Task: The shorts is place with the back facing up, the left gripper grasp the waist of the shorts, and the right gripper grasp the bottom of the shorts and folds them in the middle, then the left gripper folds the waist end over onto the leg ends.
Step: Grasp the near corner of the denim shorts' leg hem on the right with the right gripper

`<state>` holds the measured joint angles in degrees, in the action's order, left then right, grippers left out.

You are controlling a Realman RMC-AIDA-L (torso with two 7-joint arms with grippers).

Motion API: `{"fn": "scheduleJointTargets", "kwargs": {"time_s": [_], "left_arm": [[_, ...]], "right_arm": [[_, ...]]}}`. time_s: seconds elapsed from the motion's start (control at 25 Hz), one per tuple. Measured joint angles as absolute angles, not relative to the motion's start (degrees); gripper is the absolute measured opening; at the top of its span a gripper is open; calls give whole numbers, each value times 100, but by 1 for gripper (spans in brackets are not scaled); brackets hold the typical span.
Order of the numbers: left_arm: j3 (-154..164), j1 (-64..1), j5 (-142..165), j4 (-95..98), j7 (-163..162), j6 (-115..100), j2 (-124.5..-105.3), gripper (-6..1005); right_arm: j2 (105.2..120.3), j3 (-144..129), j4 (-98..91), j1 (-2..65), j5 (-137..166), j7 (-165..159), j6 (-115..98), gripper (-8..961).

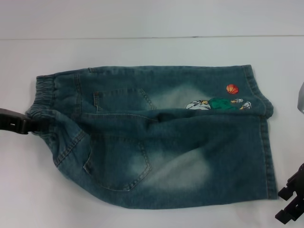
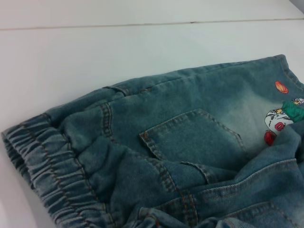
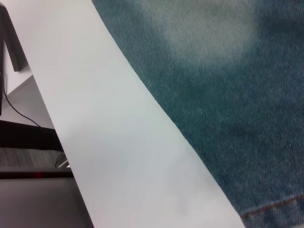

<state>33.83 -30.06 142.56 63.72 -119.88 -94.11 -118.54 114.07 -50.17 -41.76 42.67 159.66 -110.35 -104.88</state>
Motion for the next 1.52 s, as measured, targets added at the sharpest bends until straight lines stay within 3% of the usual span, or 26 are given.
{"fn": "scheduleJointTargets", "kwargs": {"time_s": [1.52], "left_arm": [[3383, -3010, 14242, 6231, -11944, -9374, -11857, 73]], "right_arm": [[11486, -4967, -4224, 4300, 15720, -10985, -10423, 834]]}}
